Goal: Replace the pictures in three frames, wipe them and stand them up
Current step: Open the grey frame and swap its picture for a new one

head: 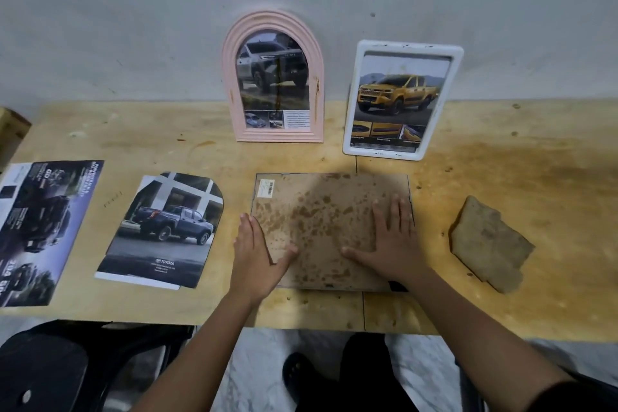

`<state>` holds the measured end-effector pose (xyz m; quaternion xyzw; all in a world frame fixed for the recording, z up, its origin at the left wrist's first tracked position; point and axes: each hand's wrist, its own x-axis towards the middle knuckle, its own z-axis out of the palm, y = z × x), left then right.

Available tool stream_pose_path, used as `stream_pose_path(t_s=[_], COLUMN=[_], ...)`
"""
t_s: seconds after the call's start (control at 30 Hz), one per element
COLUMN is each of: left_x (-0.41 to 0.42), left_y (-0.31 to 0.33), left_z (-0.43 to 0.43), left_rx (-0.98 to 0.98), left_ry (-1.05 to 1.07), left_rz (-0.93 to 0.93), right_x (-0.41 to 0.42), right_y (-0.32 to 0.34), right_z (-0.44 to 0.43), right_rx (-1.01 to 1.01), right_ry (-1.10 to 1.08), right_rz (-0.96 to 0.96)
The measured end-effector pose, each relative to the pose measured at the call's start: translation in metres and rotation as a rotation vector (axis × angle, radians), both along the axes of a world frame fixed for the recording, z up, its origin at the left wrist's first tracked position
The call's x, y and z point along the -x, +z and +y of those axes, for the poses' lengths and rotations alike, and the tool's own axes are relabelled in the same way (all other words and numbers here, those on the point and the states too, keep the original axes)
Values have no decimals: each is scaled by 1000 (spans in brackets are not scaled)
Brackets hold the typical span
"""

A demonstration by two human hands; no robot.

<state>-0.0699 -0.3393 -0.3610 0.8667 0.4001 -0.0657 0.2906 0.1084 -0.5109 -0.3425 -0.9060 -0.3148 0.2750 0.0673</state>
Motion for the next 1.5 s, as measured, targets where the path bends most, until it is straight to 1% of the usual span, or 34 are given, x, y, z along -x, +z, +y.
stream_pose_path(t_s=[0.07, 0.1, 0.17, 0.23, 0.3, 0.37, 0.43, 0.67, 0.83, 0.9, 0.97, 1.03, 1.1, 1.27, 1.33, 1.5], left_x=[-4, -9, -25, -46, -66, -77, -82, -88, -90, -90, -90, -90, -84, -54, -50, -54], left_y=[1, 3, 10, 18, 23, 25, 24, 32, 30, 29, 29, 30, 32, 20, 17, 16], left_z=[3, 6, 12, 19, 24, 26, 26, 23, 20, 18, 18, 18, 19, 21, 21, 23], left_rx=[-43, -72, -96, -77, -64, -22, 15, 98, 94, 88, 91, 105, 105, -18, -38, -14], left_ry=[-44, -102, -267, -408, -500, -537, -536, -526, -503, -490, -484, -463, -428, -386, -384, -374], left_rz=[60, 83, 108, 148, 253, 368, 414, 422, 448, 458, 464, 447, 419, 339, 321, 312], right_x=[-4, -8, -14, -19, -22, -22, -23, -30, -28, -26, -25, -24, -22, -15, -15, -24], right_y=[8, 12, 21, 23, 20, 18, 17, 19, 23, 22, 19, 17, 16, 9, 8, 13], right_z=[8, 15, 32, 46, 53, 55, 56, 57, 58, 55, 49, 42, 30, -1, -2, 4], right_rx=[71, 108, 158, 162, 181, 227, 266, 375, 397, 363, 285, 205, 166, 53, 40, 59], right_ry=[0, 11, 62, 162, 236, 253, 273, 335, 340, 331, 301, 240, 165, 19, 7, 9], right_rz=[-4, -7, 1, 22, 49, 64, 70, 146, 146, 135, 110, 81, 68, 45, 33, 16])
